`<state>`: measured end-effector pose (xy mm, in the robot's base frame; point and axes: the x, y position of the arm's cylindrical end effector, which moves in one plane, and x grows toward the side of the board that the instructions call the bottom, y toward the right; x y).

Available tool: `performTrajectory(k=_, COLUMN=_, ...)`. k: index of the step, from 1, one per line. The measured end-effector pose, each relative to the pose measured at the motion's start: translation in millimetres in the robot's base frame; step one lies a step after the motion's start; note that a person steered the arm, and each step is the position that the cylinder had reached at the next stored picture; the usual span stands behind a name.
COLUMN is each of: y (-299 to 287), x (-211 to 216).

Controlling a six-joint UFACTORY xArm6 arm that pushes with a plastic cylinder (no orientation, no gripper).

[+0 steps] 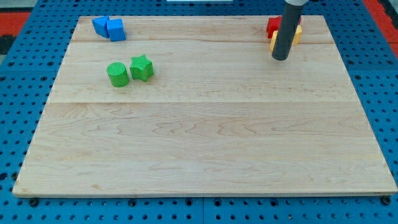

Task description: Point at the green circle

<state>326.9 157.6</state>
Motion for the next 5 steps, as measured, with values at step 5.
performTrajectory(k=5, y=-35, x=-4)
